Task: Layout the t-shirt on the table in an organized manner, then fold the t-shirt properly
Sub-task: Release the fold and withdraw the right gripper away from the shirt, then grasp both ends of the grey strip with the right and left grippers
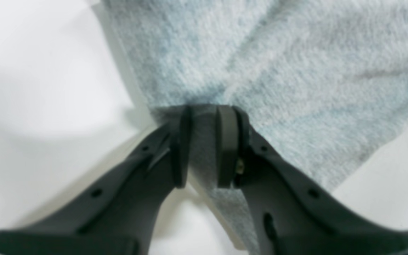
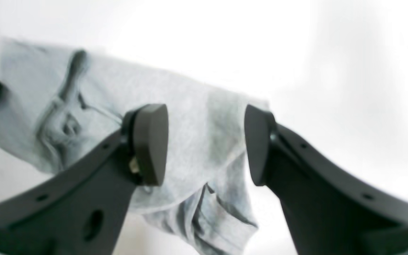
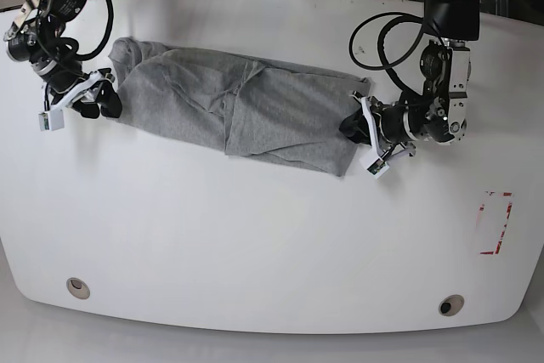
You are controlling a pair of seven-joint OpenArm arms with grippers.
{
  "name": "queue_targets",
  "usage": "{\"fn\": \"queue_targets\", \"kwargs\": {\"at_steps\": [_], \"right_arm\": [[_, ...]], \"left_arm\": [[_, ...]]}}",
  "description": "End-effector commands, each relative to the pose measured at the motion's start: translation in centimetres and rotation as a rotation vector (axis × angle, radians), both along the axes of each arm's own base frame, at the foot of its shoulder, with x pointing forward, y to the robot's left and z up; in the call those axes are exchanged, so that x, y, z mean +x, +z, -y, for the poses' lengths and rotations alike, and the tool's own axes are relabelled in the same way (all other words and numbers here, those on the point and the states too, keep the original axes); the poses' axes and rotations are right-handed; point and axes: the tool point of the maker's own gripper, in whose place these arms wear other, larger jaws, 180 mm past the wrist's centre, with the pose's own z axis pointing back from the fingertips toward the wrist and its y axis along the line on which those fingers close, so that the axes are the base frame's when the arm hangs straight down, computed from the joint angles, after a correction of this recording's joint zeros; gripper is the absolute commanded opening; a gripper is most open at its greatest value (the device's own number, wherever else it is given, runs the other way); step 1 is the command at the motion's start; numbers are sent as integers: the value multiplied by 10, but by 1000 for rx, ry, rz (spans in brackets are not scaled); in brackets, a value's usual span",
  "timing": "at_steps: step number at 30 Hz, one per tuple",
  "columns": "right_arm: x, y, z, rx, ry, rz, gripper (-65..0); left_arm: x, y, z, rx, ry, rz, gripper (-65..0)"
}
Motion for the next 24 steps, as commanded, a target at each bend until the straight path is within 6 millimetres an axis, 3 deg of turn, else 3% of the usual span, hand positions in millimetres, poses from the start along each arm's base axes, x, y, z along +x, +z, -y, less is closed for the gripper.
{"fn": "queue_targets", "kwargs": {"at_steps": [1, 12, 24], "right_arm": [[2, 1, 11, 63, -34, 25, -323], [-11, -31, 15, 166, -74, -57, -323], [-22, -64, -49, 262, 12, -145, -323]], "left_arm": [[-16, -18, -20, 121, -14, -72, -546], [-7, -12, -40, 107, 69, -57, -546], [-10, -11, -50, 130, 71, -50, -546]]}}
